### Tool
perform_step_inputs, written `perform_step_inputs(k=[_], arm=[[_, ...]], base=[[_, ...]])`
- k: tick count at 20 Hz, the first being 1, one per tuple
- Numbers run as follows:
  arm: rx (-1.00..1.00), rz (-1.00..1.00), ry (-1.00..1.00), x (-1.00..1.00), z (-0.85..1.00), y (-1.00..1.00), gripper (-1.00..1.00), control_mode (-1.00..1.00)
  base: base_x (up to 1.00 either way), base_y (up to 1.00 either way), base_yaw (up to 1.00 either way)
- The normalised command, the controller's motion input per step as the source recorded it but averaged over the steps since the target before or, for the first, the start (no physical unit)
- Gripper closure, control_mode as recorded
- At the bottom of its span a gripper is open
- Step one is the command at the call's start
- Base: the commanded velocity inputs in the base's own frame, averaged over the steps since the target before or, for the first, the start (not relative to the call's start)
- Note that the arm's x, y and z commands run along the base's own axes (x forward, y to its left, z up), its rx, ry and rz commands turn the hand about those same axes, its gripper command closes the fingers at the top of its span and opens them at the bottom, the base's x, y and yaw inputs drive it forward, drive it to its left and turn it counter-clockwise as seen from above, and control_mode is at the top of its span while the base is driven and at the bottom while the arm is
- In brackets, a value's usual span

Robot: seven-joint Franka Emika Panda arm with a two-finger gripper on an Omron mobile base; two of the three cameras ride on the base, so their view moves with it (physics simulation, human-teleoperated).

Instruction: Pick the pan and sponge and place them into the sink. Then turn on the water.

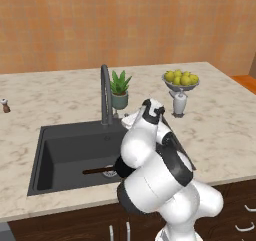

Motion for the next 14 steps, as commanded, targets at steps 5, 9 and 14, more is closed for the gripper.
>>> perform_step_inputs(k=[5,9,14], arm=[[0.17,0.15,0.0,0.39,-0.23,0.0,-1.0,-1.0],[0.15,0.1,0.0,0.28,-0.24,0.01,-1.0,-1.0],[0.07,0.01,0.0,0.3,-0.01,0.11,-1.0,-1.0]], base=[[0.0,0.0,0.0],[0.0,0.0,0.0],[0.0,0.0,0.0]])
